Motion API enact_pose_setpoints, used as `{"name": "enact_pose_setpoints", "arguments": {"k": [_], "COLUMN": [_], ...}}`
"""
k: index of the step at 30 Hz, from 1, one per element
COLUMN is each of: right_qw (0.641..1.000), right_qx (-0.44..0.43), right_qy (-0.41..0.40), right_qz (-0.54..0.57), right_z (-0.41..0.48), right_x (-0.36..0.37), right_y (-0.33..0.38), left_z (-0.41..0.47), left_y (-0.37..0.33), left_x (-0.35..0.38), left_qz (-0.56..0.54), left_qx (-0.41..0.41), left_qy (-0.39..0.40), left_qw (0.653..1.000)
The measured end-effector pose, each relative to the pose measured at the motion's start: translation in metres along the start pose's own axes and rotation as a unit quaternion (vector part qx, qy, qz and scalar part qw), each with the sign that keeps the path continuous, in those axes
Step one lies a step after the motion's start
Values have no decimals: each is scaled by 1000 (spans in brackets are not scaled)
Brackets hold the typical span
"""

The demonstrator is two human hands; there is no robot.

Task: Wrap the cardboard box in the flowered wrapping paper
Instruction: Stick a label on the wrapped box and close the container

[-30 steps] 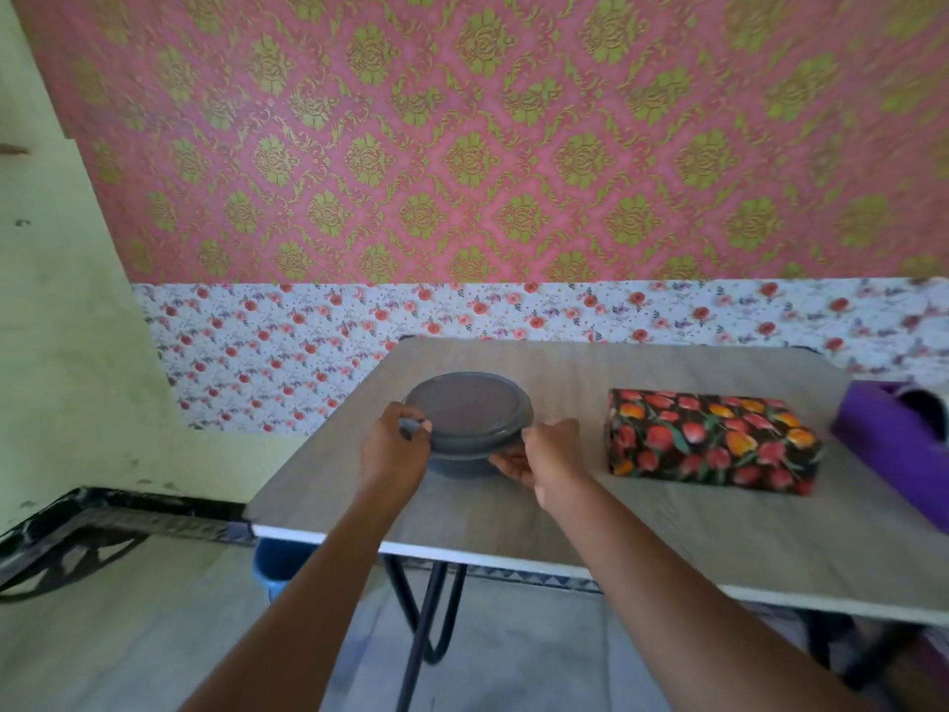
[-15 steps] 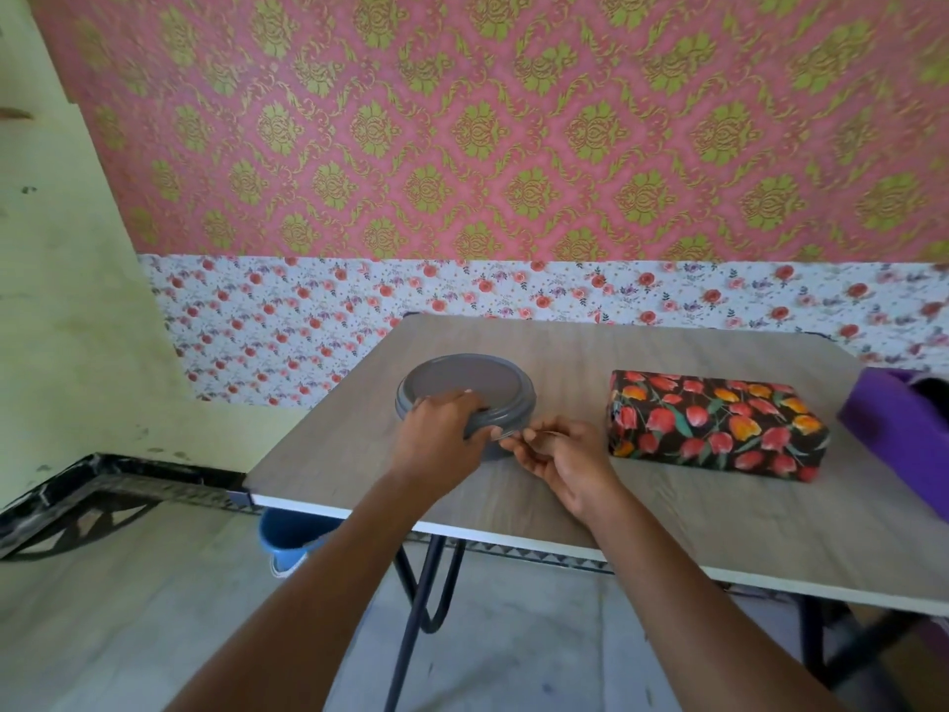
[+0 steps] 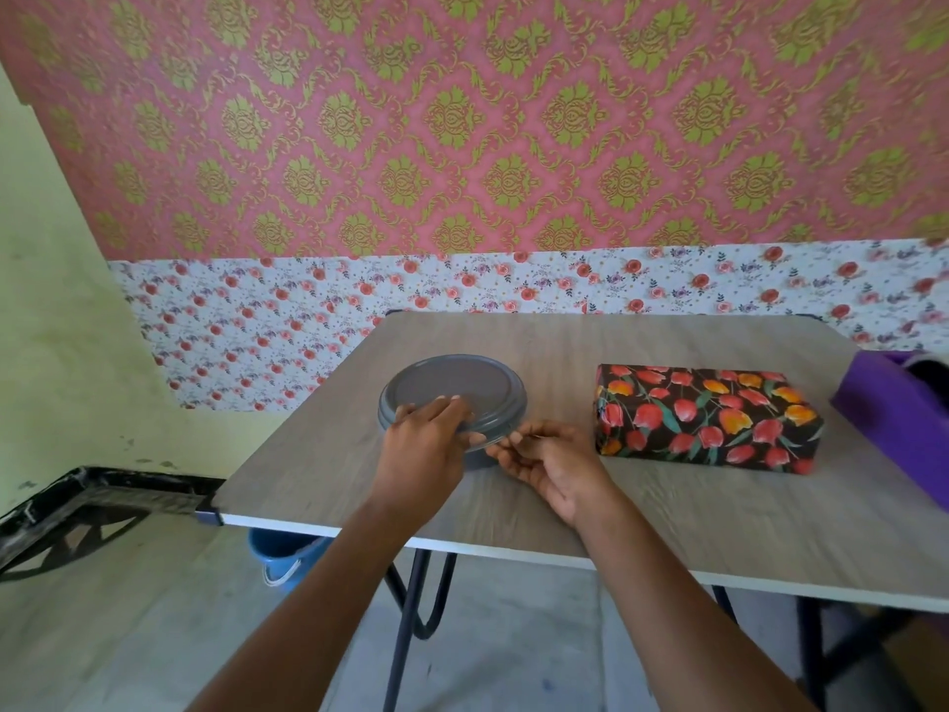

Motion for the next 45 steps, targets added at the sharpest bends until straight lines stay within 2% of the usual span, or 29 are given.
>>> {"name": "enact_pose_setpoints", "arguments": {"k": [6, 9, 13, 18, 21, 24, 25, 26, 28, 30, 33, 38, 40, 41, 42, 44, 45], "right_qw": [999, 998, 995, 995, 995, 994, 994, 993, 993, 992, 991, 992, 994, 995, 995, 995, 995], "right_qx": [9, 3, 5, 15, 16, 20, 21, 23, 29, 37, 42, 40, 34, 32, 29, 24, 21], "right_qy": [28, 32, 10, 5, -15, -21, -21, -21, -25, -35, -44, -38, -35, -37, -41, -57, -65], "right_qz": [18, 45, 98, 101, 102, 106, 108, 110, 111, 119, 122, 113, 94, 87, 83, 78, 78], "right_z": [1, 1, 2, -3, -4, -5, -5, -5, -4, -3, -1, 2, 3, 4, 3, 4, 5], "right_x": [0, 0, -2, -2, -1, 0, 0, 1, 1, 2, 2, 0, 0, 0, 0, -3, -4], "right_y": [-1, 2, 3, 4, 4, 5, 5, 6, 5, 4, 3, 1, 0, -1, -1, -3, -4], "left_z": [0, 7, 20, 30, 37, 48, 50, 50, 45, 47, 44, 41, 42, 44, 52, 76, 85], "left_y": [3, 2, -6, -25, -31, -31, -33, -37, -48, -53, -52, -46, -39, -37, -36, -23, -12], "left_x": [-1, -2, -1, 5, 8, 13, 16, 21, 24, 20, 20, 26, 29, 26, 18, -7, -21], "left_qz": [-19, -12, 28, 129, 200, 238, 256, 279, 348, 382, 386, 347, 349, 339, 319, 224, 200], "left_qx": [10, -6, 12, 67, 88, 89, 106, 158, 257, 288, 292, 291, 257, 243, 249, 162, 111], "left_qy": [-22, -9, 15, 44, 69, 126, 155, 180, 198, 181, 208, 224, 250, 241, 199, 131, 105], "left_qw": [1000, 1000, 999, 988, 974, 959, 948, 930, 880, 859, 850, 863, 866, 876, 893, 952, 968]}}
Point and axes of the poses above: each hand's wrist, its own z-axis towards the middle knuckle, its own x-axis out of the palm, y = z × x, the point moved 5 cm from there along z, towards the middle knuckle, and after that the axes turned 11 degrees about -z, right-handed, at the moved point
